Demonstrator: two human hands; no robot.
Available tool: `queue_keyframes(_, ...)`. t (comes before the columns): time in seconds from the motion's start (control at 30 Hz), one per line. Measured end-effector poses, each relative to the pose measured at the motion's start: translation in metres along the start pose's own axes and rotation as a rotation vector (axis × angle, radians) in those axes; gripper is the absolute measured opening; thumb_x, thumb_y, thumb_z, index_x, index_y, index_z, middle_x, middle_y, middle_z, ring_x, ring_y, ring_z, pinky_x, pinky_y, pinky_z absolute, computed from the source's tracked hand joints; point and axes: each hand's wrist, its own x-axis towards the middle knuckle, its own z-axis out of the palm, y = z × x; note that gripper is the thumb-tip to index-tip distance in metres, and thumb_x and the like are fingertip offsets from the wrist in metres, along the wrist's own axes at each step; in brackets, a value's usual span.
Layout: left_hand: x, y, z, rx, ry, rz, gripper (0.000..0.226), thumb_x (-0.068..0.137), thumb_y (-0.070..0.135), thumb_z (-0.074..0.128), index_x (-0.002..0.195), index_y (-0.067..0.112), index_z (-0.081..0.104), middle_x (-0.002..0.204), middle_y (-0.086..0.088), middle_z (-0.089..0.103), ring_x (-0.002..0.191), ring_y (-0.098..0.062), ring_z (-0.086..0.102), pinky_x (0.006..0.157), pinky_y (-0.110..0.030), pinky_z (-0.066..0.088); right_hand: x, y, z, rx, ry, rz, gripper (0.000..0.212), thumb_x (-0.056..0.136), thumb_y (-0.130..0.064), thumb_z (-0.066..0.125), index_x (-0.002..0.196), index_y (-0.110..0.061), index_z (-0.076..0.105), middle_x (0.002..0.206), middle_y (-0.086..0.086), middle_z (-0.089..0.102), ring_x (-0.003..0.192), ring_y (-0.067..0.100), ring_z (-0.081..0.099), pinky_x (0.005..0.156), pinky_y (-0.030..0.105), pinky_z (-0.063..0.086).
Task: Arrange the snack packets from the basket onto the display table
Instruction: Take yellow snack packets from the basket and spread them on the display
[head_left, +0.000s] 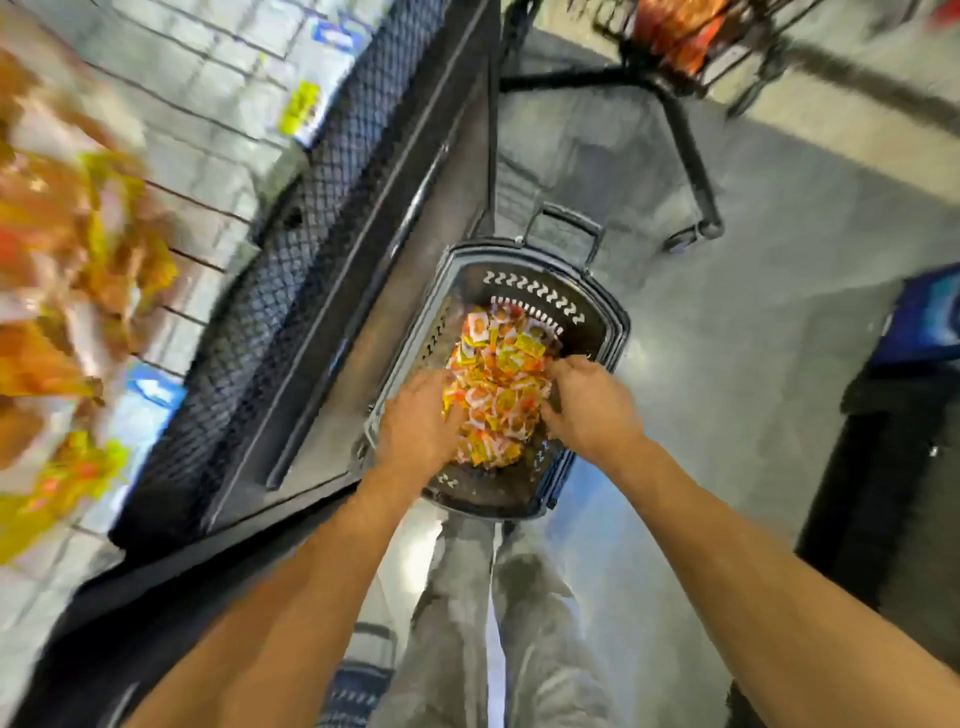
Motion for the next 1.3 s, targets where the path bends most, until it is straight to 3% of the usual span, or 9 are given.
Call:
queue_keyframes(0.1, -0.032, 0.045, -0.067, 0.103, 0.030, 0.053, 0.024, 0.086, 0.028, 0.058, 0.107, 0.018, 0.060, 0.104, -0.007, 0.063, 0.097, -0.031, 0.060, 0.078, -0.044, 0.051, -0.037, -0.029, -0.071, -0.090, -0.007, -0.062, 0.044, 0.092, -0.038, 0.056, 0.129, -0.015, 0.053, 0.121, 0.011, 0.057, 0.110, 0.034, 0.057, 0.084, 0.042, 0.049)
queue_keyframes(0.2, -0.068, 0.080, -0.123, 0.210, 0.038, 0.088, 0.025, 0.087, 0.031, 0.050, 0.106, 0.017, 0.060, 0.106, -0.007, 0.062, 0.101, -0.032, 0.059, 0.080, -0.045, 0.050, -0.073, -0.053, -0.132, -0.142, 0.053, -0.146, 0.040, 0.091, -0.034, 0.056, 0.127, -0.016, 0.054, 0.124, 0.010, 0.058, 0.113, 0.033, 0.057, 0.085, 0.040, 0.047)
queue_keyframes(0.33, -0.120, 0.106, -0.177, 0.213, 0.142, 0.035, 0.022, 0.091, 0.026, 0.047, 0.109, 0.018, 0.057, 0.105, -0.006, 0.059, 0.099, -0.030, 0.059, 0.080, -0.044, 0.050, -0.106, -0.079, -0.187, -0.182, 0.178, -0.299, 0.032, 0.090, -0.034, 0.053, 0.117, -0.019, 0.058, 0.115, 0.006, 0.061, 0.107, 0.033, 0.061, 0.082, 0.040, 0.049)
queue_keyframes(0.6, -0.221, 0.081, -0.223, 0.042, 0.476, -0.213, 0.024, 0.095, 0.029, 0.049, 0.117, 0.024, 0.058, 0.116, -0.001, 0.061, 0.103, -0.023, 0.060, 0.084, -0.040, 0.051, -0.123, -0.152, -0.234, -0.272, 0.242, -0.664, 0.044, 0.098, -0.036, 0.048, 0.140, -0.025, 0.049, 0.133, -0.002, 0.057, 0.119, 0.020, 0.057, 0.095, 0.035, 0.048)
queue_keyframes(0.87, -0.366, 0.023, -0.224, -0.062, 0.752, -0.541, 0.021, 0.094, 0.030, 0.050, 0.113, 0.029, 0.058, 0.108, 0.004, 0.064, 0.096, -0.019, 0.060, 0.077, -0.039, 0.053, -0.176, -0.277, -0.201, -0.304, 0.147, -1.038, 0.045, 0.099, -0.038, 0.049, 0.141, -0.023, 0.049, 0.131, -0.002, 0.060, 0.110, 0.018, 0.061, 0.088, 0.035, 0.055)
queue_keyframes(1.03, -0.466, -0.016, -0.215, -0.115, 0.874, -0.757, 0.026, 0.095, 0.032, 0.052, 0.120, 0.028, 0.058, 0.115, 0.005, 0.062, 0.101, -0.017, 0.062, 0.081, -0.038, 0.053, -0.245, -0.357, -0.155, -0.366, 0.130, -1.248, 0.031, 0.096, -0.036, 0.048, 0.121, -0.023, 0.060, 0.115, -0.001, 0.063, 0.106, 0.024, 0.062, 0.082, 0.038, 0.052)
queue_keyframes(1.17, -0.554, -0.048, -0.202, -0.159, 0.943, -0.892, 0.020, 0.096, 0.028, 0.050, 0.115, 0.027, 0.058, 0.106, 0.004, 0.063, 0.091, -0.018, 0.062, 0.076, -0.039, 0.054, -0.309, -0.423, -0.108, -0.404, 0.083, -1.418, 0.037, 0.096, -0.036, 0.048, 0.131, -0.027, 0.054, 0.122, 0.000, 0.063, 0.109, 0.025, 0.061, 0.081, 0.037, 0.052)
queue_keyframes(1.3, -0.641, -0.081, -0.182, -0.164, 0.991, -1.024, 0.024, 0.096, 0.029, 0.049, 0.118, 0.027, 0.058, 0.109, 0.003, 0.063, 0.092, -0.018, 0.063, 0.079, -0.039, 0.054, -0.375, -0.478, -0.052, -0.435, 0.006, -1.544, 0.048, 0.098, -0.039, 0.047, 0.145, -0.028, 0.044, 0.137, -0.002, 0.054, 0.120, 0.022, 0.056, 0.091, 0.036, 0.050)
